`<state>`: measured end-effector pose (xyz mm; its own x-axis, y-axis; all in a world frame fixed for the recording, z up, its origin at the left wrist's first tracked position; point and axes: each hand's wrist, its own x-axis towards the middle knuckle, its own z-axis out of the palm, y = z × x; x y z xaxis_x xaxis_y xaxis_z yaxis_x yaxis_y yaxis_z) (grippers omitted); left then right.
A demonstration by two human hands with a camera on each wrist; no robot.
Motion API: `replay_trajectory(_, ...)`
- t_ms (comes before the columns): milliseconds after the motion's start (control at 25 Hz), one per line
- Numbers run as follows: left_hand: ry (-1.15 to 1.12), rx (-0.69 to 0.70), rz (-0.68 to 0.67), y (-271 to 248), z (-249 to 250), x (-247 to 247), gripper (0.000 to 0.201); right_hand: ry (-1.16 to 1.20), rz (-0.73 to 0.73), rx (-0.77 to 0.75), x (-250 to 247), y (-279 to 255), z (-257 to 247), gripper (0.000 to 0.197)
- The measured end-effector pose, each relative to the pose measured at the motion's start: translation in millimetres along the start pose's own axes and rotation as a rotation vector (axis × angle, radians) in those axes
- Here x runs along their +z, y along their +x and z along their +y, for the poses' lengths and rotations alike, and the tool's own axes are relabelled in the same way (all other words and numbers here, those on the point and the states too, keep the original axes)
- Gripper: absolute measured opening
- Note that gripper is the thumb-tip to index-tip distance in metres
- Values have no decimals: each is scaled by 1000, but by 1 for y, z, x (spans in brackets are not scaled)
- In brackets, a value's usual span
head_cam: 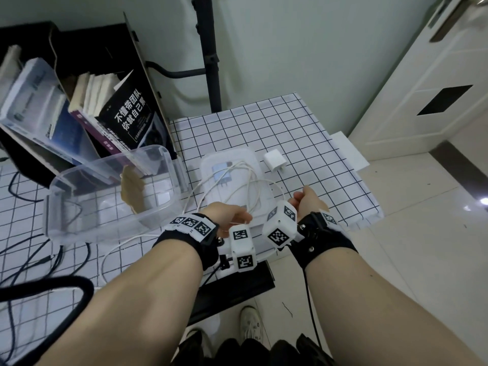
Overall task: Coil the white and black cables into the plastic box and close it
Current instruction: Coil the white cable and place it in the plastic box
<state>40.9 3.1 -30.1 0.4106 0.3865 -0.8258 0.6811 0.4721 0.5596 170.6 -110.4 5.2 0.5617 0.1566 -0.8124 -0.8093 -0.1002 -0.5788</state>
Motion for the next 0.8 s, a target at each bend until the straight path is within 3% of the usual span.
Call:
replay_trajectory(120,-27,94,-27,-11,10,-6,5,0,-57,-35,9,-3,-4,34)
replay_trajectory(280,-57,228,-19,-39,24,-29,16,-34,-226,-119,34,-10,-8,32)
replay_trajectory(520,-186,341,-8,-85,40,-81,15,-439,-478,-402,70,-33,-5,19)
replay_trajectory(680,-252,435,-6,-121,45,-113,18,-750,-575,-630,95,-69,-2,29)
replay_trajectory(800,-383,502,29,-145,48,-135,26,-815,-694,-702,110,-92,1,38)
